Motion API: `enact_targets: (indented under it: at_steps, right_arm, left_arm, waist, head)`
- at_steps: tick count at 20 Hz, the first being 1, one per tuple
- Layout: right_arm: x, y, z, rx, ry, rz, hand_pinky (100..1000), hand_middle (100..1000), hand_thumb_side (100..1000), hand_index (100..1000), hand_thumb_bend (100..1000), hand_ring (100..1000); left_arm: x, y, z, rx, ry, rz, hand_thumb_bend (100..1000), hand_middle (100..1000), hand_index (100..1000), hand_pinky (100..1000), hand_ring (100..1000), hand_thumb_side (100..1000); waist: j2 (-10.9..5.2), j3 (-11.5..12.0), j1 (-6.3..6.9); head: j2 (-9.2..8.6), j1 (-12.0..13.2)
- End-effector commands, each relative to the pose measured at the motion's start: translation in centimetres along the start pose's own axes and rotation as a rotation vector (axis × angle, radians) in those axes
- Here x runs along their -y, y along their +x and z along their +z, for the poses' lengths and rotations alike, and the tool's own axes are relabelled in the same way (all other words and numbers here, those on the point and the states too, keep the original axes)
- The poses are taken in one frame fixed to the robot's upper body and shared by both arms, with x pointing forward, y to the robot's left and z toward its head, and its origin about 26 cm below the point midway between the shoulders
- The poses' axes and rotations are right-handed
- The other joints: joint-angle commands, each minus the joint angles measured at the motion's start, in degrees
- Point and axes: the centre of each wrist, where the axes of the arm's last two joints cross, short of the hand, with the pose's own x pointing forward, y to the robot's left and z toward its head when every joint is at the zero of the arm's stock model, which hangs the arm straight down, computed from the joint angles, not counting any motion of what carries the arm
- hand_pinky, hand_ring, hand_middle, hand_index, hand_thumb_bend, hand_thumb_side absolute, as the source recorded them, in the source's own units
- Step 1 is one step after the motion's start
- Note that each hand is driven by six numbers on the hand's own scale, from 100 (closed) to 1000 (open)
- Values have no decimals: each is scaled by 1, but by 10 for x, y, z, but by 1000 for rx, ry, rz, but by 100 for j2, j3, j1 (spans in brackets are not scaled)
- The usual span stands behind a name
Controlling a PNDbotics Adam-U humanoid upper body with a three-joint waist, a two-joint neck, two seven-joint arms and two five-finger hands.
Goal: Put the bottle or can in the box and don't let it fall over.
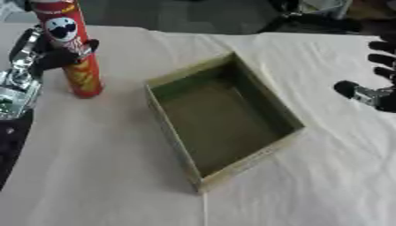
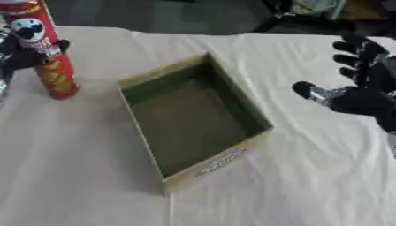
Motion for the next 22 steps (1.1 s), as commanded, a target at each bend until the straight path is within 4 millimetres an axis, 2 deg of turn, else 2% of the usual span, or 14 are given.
enact_targets:
  at_steps: [1, 12, 18, 22]
  right_arm:
    - [5, 10, 0, 29, -11, 22, 994, 934, 100, 979, 639, 964]
    - [7, 9, 1, 16, -20, 63, 1000, 943, 100, 988, 650, 977]
    - [9, 7, 3, 5, -25, 68, 1000, 942, 100, 987, 646, 977]
    - [10, 6, 4, -5, -34, 71, 1000, 942, 100, 987, 647, 977]
  left_arm:
    - [-11, 14, -3, 45, 9, -25, 271, 471, 379, 801, 607, 123]
    - [-17, 50, -5, 124, -10, 16, 238, 475, 384, 785, 612, 127]
    - [-12, 85, -2, 199, -64, 55, 225, 475, 385, 770, 611, 130]
    - [2, 117, 3, 275, -118, 100, 216, 473, 384, 763, 609, 137]
  waist:
    - [-137, 1, 4]
    - [-239, 38, 32]
    - [-313, 71, 62]
    - [-358, 133, 77]
  head:
    - [0, -13]
    - [146, -131]
    - [227, -197]
    - [310, -297]
